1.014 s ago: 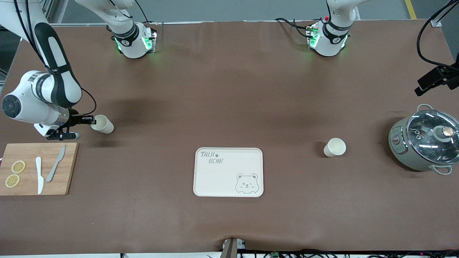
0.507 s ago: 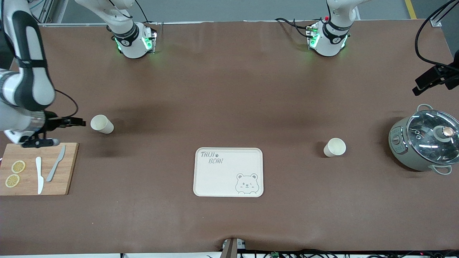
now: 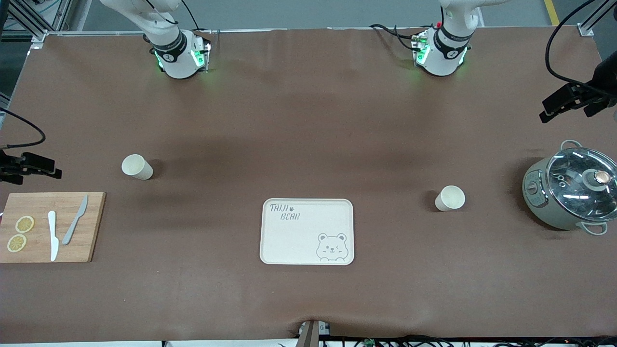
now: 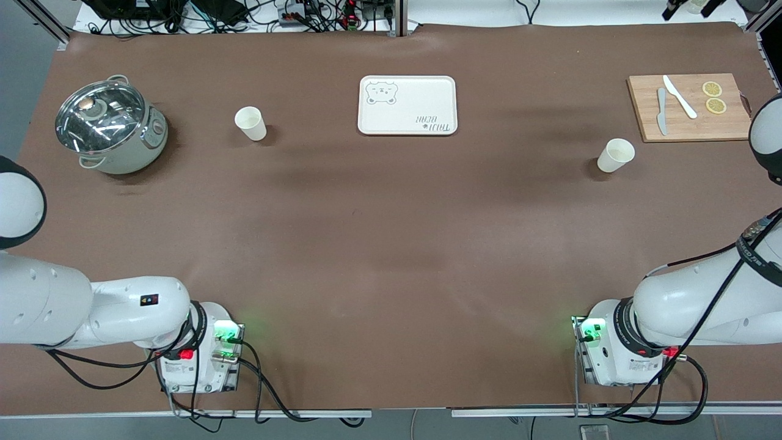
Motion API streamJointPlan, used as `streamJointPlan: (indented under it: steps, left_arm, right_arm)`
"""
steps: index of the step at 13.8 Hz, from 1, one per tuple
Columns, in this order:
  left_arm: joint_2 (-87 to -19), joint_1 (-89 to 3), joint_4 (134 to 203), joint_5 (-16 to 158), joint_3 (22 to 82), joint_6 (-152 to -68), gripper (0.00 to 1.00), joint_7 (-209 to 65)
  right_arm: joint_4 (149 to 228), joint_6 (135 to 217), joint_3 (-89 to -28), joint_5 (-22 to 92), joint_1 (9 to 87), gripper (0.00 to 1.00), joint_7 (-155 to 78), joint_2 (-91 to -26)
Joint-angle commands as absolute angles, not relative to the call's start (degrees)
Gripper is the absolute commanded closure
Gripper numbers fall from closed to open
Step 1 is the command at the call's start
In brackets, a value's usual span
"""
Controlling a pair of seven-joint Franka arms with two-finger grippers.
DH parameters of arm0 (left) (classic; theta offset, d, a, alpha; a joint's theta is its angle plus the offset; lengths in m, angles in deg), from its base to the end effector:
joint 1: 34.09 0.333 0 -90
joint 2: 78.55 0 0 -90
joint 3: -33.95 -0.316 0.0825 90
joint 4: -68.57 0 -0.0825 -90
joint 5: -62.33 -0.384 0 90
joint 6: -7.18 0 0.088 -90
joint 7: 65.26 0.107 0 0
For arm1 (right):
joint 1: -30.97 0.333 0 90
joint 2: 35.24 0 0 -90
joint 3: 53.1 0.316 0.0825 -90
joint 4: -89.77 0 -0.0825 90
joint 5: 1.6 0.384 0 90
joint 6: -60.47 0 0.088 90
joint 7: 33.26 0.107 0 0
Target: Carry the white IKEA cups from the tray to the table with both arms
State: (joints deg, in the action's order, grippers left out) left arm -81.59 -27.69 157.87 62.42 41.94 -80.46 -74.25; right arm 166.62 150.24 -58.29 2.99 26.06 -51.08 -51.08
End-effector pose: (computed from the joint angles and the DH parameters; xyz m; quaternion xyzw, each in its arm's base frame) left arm 0.5339 -0.0173 0.6552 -0.9978 -0.0645 -0.0120 0.0018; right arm 0.6283 -0.0951 0.5683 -0.9970 -0.0678 0.0175 0.0329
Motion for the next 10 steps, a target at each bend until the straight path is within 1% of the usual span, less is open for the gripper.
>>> streamJointPlan:
  steps: [1,2,3,6,8,10]
  left_arm:
    - [-82.1,-28.4,157.6,63.2,40.8,-79.8,0.00,-74.4]
    - [-81.7,-28.3,157.3,63.5,40.8,-79.9,0.00,-74.3]
    - [-81.5,-28.3,157.3,63.6,40.8,-80.2,0.00,-74.3]
    - [-82.0,-28.2,157.3,63.6,40.8,-79.7,0.00,-73.3]
    - [-82.0,-28.1,157.1,63.5,40.6,-79.4,0.00,-73.3]
    - [-81.4,-28.0,155.8,63.3,40.6,-79.6,0.00,-73.4]
  right_arm:
    - [165.3,142.6,-58.5,3.8,26.7,0.00,-50.0,-45.7]
    - [166.7,139.9,-58.5,3.8,26.8,0.00,-48.0,-43.5]
    - [169.5,139.1,-58.4,3.6,27.5,0.00,-44.3,-40.0]
    - [176.3,138.7,-58.2,2.6,31.5,0.00,-33.1,-32.8]
    - [177.7,138.4,-57.8,-1.5,34.3,0.00,-26.9,-32.3]
    - [177.7,139.0,-58.4,-2.0,33.4,0.00,-34.9,-32.1]
